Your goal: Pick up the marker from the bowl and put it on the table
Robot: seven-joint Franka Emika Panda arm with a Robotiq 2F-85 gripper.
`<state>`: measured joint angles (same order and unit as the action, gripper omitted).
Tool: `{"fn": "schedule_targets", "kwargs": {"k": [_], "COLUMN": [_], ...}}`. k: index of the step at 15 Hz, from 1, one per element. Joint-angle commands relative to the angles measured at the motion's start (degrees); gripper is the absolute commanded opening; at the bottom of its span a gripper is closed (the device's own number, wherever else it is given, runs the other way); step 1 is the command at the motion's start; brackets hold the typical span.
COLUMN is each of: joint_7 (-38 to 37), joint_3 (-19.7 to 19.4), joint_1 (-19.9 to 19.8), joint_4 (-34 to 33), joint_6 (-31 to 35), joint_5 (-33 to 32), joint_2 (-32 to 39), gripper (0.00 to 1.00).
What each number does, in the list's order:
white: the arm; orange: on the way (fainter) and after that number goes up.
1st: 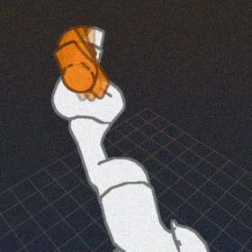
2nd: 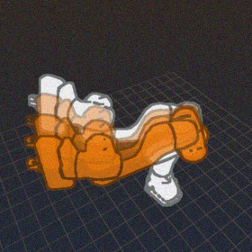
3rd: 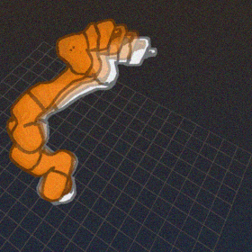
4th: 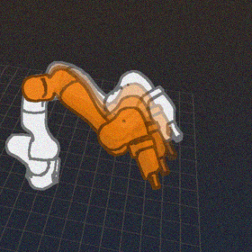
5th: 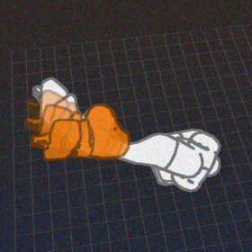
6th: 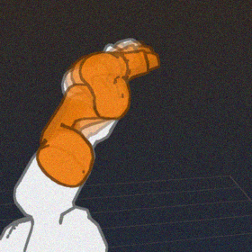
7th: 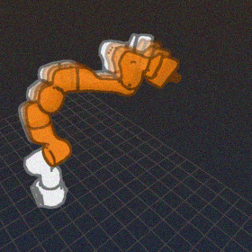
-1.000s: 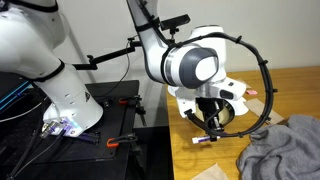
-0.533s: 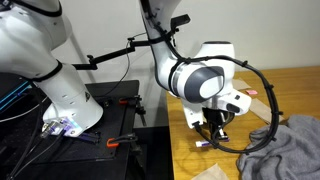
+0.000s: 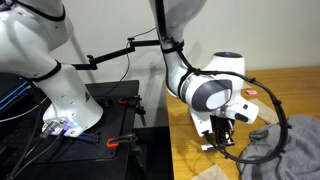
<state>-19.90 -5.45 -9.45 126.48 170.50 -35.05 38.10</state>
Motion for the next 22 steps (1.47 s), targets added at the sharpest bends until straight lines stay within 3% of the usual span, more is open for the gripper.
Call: {"fn": "schedule_targets", "kwargs": {"k": [1, 8, 9, 11, 17, 22], "joint_7": [10.82, 21.06, 21.70, 22.47, 23.18, 24.60], "joint_3": [-0.66, -0.72, -0.87, -1.02, -1.35, -0.89], "joint_1": [1.72, 3.26, 3.51, 3.79, 5.30, 6.43], "joint_4": [-2.20, -5.22, -5.34, -5.44, -2.53, 1.93], "joint_6": [0.06, -0.19, -0.55, -0.76, -2.87, -4.36], "joint_5": [10.68, 20.33, 20.83, 21.28, 21.18, 20.55], "joint_2": [2.44, 5.16, 5.16, 5.09, -0.42, -9.58], "gripper": [0.05, 0.05, 0.42, 0.52, 0.98, 1.00]}}
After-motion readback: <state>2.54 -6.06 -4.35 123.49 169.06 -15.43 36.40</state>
